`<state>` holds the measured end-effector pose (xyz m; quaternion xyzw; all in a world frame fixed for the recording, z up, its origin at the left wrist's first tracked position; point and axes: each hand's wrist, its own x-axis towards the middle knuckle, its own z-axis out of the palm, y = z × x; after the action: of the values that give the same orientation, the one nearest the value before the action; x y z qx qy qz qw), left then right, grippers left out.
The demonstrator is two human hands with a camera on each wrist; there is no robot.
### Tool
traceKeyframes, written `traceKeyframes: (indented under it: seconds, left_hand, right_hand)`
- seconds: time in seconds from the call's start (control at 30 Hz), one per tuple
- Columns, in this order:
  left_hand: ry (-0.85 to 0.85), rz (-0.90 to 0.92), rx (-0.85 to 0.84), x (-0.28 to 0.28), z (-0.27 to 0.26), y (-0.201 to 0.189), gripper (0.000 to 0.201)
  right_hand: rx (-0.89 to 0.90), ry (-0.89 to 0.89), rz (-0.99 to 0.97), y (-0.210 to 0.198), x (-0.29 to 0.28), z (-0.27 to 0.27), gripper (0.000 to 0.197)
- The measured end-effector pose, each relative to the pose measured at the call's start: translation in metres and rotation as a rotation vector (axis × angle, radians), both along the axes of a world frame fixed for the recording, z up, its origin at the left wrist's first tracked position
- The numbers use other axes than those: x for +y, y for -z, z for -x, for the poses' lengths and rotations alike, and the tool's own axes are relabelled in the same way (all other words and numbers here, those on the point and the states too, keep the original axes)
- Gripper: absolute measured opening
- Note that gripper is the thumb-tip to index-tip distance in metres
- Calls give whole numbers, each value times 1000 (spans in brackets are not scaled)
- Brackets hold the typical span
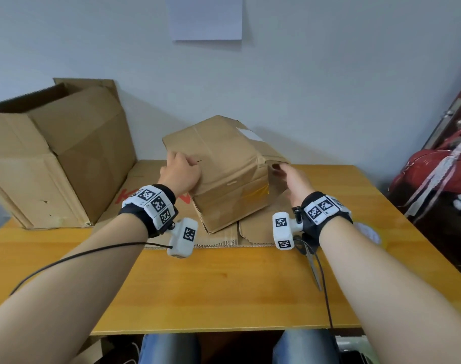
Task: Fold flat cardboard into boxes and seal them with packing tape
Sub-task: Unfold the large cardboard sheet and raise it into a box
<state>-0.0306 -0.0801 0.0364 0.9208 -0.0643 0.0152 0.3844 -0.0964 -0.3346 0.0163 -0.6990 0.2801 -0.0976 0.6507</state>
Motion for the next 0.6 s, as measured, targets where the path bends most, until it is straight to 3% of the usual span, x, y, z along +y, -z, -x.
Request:
traceKeyframes:
  seconds: [0.1,0.3,0.4,0.47,0.5,0.6]
  left_hand:
    - [-8,0,48,7,7,-2,18]
    - [-65,-203,55,22,11,-22,34]
    - [47,-82,23,21,22,-40,26]
    - [80,26,-12,18,29,-49,27]
    - [87,80,-26,16,33,-53,34]
    - [81,202,-60,12,40,-60,67]
  right_hand:
    - [-87,-58,106,12,-6,-27,36]
    - [-158,-253,286,-50,57,6,32]
    - [-164,-345,399,-63,77,5,44]
    - [-212,-405,408,-68,94,0,64]
    - [-241,-423,414,-68,100,-3,70]
    - [-309,-426,378,-66,110,-11,65]
